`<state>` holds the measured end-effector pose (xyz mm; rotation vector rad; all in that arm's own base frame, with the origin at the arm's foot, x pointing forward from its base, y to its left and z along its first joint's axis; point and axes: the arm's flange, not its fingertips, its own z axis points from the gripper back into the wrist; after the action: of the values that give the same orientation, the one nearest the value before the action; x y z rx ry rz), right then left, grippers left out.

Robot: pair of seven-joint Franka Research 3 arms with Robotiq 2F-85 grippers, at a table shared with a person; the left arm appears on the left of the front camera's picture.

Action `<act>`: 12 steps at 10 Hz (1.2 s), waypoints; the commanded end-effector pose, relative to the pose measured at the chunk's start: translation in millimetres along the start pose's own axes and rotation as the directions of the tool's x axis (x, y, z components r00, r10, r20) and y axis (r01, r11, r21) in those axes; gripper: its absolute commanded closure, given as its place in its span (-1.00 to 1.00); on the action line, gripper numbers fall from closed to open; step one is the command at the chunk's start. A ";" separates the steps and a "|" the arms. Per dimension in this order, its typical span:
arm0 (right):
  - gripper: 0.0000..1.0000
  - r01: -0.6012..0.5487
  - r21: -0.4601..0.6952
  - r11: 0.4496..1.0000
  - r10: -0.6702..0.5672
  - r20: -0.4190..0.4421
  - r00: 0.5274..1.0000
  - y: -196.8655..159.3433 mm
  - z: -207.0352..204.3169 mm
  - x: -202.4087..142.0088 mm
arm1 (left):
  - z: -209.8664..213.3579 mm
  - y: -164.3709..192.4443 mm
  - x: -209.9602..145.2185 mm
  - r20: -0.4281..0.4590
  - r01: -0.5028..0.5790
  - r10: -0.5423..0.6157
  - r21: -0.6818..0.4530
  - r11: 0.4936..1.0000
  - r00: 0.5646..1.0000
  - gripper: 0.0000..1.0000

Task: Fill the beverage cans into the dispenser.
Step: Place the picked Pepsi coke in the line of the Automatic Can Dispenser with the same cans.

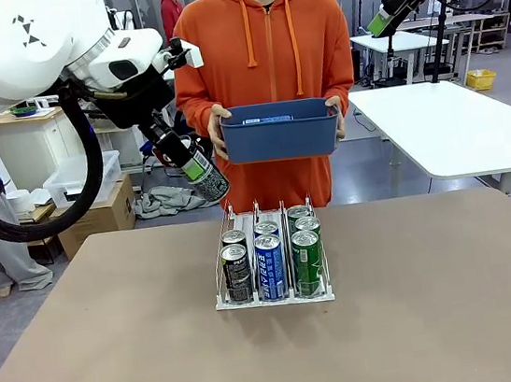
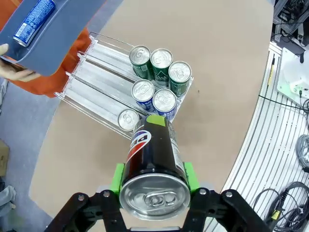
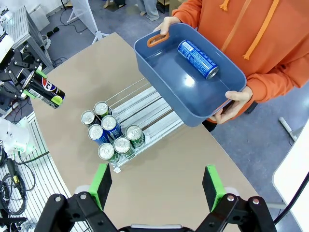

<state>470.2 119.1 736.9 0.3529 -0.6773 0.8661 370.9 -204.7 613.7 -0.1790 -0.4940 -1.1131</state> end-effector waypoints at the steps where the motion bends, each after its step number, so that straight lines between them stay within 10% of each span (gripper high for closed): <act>1: -1.00 -0.002 -0.001 1.000 0.002 -0.003 1.000 -0.6 -0.1 -0.6 | 3.8 4.2 2.3 0.010 -0.003 0.003 0.020 1.000 1.000 -0.15; 7: -1.00 -0.002 -0.001 1.000 0.002 -0.003 1.000 -0.6 -0.1 -0.6 | -29.1 -42.0 20.7 -0.100 -0.120 0.138 0.166 0.979 0.985 -0.15; 12: -1.00 -0.002 -0.001 1.000 0.002 -0.003 1.000 -0.6 -0.1 -0.6 | -59.2 -88.3 5.9 -0.173 0.015 0.025 0.226 0.974 0.985 -0.15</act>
<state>470.3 118.9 736.9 0.3526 -0.6773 0.8656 318.1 -274.2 561.7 0.0970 -0.4254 -1.0624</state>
